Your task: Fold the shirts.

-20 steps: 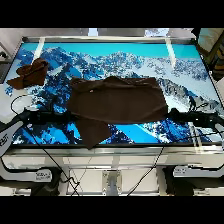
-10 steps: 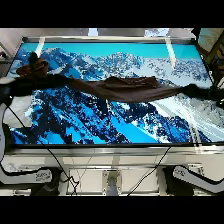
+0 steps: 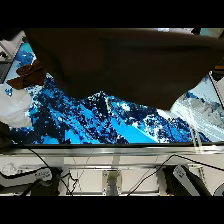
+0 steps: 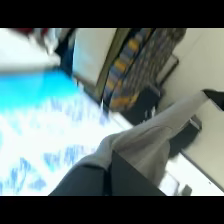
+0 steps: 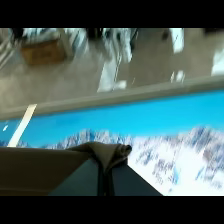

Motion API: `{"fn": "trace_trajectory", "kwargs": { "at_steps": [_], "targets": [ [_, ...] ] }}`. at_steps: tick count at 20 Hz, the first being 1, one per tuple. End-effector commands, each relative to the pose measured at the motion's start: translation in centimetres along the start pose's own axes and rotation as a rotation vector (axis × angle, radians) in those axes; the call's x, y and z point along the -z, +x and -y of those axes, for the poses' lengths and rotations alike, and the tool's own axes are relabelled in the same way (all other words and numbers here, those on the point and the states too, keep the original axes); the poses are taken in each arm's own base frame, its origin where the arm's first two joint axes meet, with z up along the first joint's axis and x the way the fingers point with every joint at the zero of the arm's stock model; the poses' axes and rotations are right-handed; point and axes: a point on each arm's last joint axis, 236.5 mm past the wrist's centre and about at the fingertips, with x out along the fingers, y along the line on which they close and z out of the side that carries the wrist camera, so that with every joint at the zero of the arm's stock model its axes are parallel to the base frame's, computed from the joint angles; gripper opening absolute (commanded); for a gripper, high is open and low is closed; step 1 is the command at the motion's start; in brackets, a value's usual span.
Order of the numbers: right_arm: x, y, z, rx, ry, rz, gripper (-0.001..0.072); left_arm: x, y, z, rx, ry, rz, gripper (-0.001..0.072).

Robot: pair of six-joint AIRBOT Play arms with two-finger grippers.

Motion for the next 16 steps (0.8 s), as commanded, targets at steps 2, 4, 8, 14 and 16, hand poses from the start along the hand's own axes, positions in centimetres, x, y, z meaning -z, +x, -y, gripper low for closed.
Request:
{"fn": "trace_trajectory", "kwargs": {
  "at_steps": [2, 4, 8, 14, 16],
  "targets": [
    [-7.6, -6.6, -6.2, 0.020, -0.144, 0.209, 0.0024, -5.1, -2.2, 9.9, 0.130, 0.089, 0.123, 0.0011],
    [-9.5, -10.3, -9.3, 0.061, -0.258, 0.274, 0.0023, -4.8, -2.4, 13.5, 0.118, 0.160, 0.116, 0.0011],
    [-9.5, -16.5, -11.1, 0.254, -0.379, 0.286, 0.0023, -2.3, -2.7, 19.5, -0.068, 0.352, 0.053, 0.0010],
    [-8.0, -19.4, -13.1, 0.265, -0.415, 0.271, 0.0022, -1.0, -3.8, 24.7, -0.218, 0.523, 0.077, 0.0010],
    [-7.9, -20.1, -9.9, 0.387, -0.392, 0.242, 0.0022, -1.5, -4.3, 22.2, -0.313, 0.495, 0.078, 0.0010]
  ]
}}
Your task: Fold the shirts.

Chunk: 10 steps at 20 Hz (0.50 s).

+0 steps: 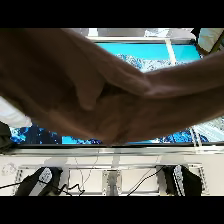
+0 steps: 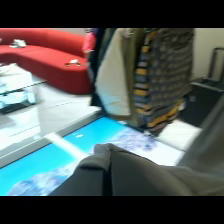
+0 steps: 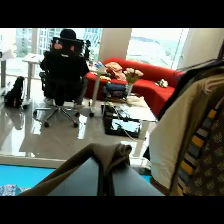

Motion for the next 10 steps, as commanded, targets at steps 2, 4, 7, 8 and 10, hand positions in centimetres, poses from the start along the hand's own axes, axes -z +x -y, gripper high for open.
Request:
{"fn": "trace_trajectory", "kwargs": {
  "at_steps": [2, 4, 7, 8, 10],
  "targets": [
    [3.0, -0.6, 5.2, 0.200, -0.003, -0.124, 0.0022, 1.3, -0.8, -5.4, -0.241, -0.025, -0.037, 0.0008],
    [6.3, 1.5, 4.8, 0.142, 0.031, -0.251, 0.0022, 3.2, 0.1, -7.8, -0.217, -0.123, -0.069, 0.0009],
    [14.7, 6.2, 2.9, -0.001, 0.142, -0.510, 0.0023, 8.7, 1.5, -12.5, -0.187, -0.314, -0.172, 0.0009],
    [18.3, 7.8, 1.9, -0.058, 0.192, -0.611, 0.0023, 11.2, 2.2, -14.2, -0.173, -0.387, -0.213, 0.0009],
    [24.9, 10.3, -0.1, -0.161, 0.303, -0.775, 0.0024, 16.5, 4.2, -16.5, -0.125, -0.505, -0.300, 0.0010]
  ]
}}
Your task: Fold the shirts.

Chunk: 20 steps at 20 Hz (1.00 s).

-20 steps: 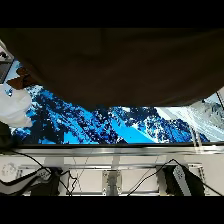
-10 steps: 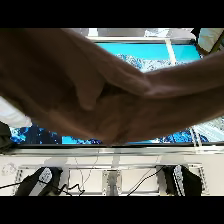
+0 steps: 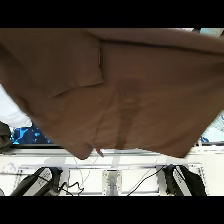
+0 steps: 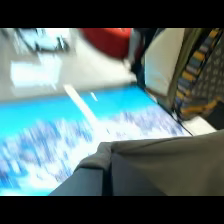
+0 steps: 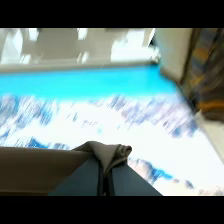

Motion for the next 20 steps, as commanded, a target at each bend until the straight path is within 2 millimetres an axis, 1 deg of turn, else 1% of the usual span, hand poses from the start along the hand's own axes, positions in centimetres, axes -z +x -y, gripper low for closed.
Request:
{"fn": "trace_trajectory", "kwargs": {
  "at_steps": [1, 2, 3, 4, 5, 6, 7, 9, 10, 12, 15, 18, 20],
  "targets": [
    [8.2, 8.8, -1.4, -0.170, 0.140, -0.309, 0.0024, 6.8, 5.7, -5.8, 0.059, -0.159, -0.189, 0.0010],
    [10.3, 11.3, -1.4, -0.193, 0.183, -0.367, 0.0024, 9.3, 8.1, -7.0, 0.073, -0.175, -0.251, 0.0010],
    [12.2, 13.5, -1.2, -0.194, 0.208, -0.407, 0.0024, 12.3, 10.8, -8.5, 0.071, -0.180, -0.320, 0.0010],
    [14.0, 15.7, -1.0, -0.194, 0.232, -0.438, 0.0024, 15.3, 13.5, -10.3, 0.048, -0.171, -0.385, 0.0010],
    [15.3, 17.7, -1.0, -0.192, 0.251, -0.451, 0.0024, 17.8, 15.8, -12.0, 0.020, -0.167, -0.441, 0.0011],
    [16.5, 19.7, -1.2, -0.191, 0.264, -0.459, 0.0024, 20.0, 18.0, -13.7, -0.006, -0.176, -0.474, 0.0011],
    [17.3, 21.5, -1.4, -0.189, 0.269, -0.456, 0.0024, 21.4, 20.1, -15.5, -0.028, -0.204, -0.470, 0.0011],
    [17.7, 25.1, -1.9, -0.179, 0.269, -0.413, 0.0024, 22.7, 23.0, -19.0, -0.092, -0.244, -0.422, 0.0011],
    [17.5, 26.6, -1.9, -0.168, 0.273, -0.383, 0.0024, 22.9, 23.9, -20.8, -0.133, -0.253, -0.388, 0.0011],
    [16.9, 29.4, -1.9, -0.144, 0.289, -0.313, 0.0024, 22.5, 24.9, -23.3, -0.197, -0.249, -0.325, 0.0011],
    [17.4, 32.6, -2.6, -0.131, 0.296, -0.272, 0.0024, 22.1, 25.3, -25.1, -0.239, -0.170, -0.289, 0.0011],
    [18.9, 35.0, -3.3, -0.126, 0.297, -0.273, 0.0024, 22.5, 25.1, -27.0, -0.301, -0.097, -0.298, 0.0011],
    [19.6, 36.2, -3.4, -0.118, 0.298, -0.266, 0.0023, 22.9, 24.7, -28.0, -0.336, -0.049, -0.322, 0.0011]
  ]
}}
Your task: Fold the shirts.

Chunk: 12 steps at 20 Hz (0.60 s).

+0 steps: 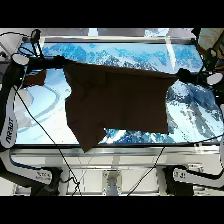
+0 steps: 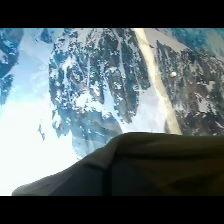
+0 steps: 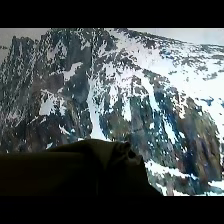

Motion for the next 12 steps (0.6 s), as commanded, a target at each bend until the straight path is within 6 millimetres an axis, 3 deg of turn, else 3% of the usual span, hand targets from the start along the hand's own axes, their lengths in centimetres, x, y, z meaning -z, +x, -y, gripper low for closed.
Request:
{"fn": "trace_trajectory", "kwargs": {
  "at_steps": [1, 5, 9, 12],
  "targets": [
    [-0.4, 2.8, 0.4, 0.014, 0.014, 0.056, 0.0023, 0.0, 0.4, -2.6, -0.101, 0.090, 0.007, 0.0010],
    [-0.8, 3.0, -1.2, -0.059, 0.003, 0.078, 0.0022, 0.2, 0.3, -2.5, -0.085, 0.073, 0.000, 0.0011],
    [1.5, 2.5, -4.6, -0.201, -0.101, -0.027, 0.0022, 2.2, -0.3, -2.7, -0.054, 0.060, -0.089, 0.0010],
    [2.7, 2.3, -4.5, -0.206, -0.138, -0.078, 0.0022, 5.0, -1.1, -2.7, -0.018, 0.054, -0.204, 0.0011]
  ]
}}
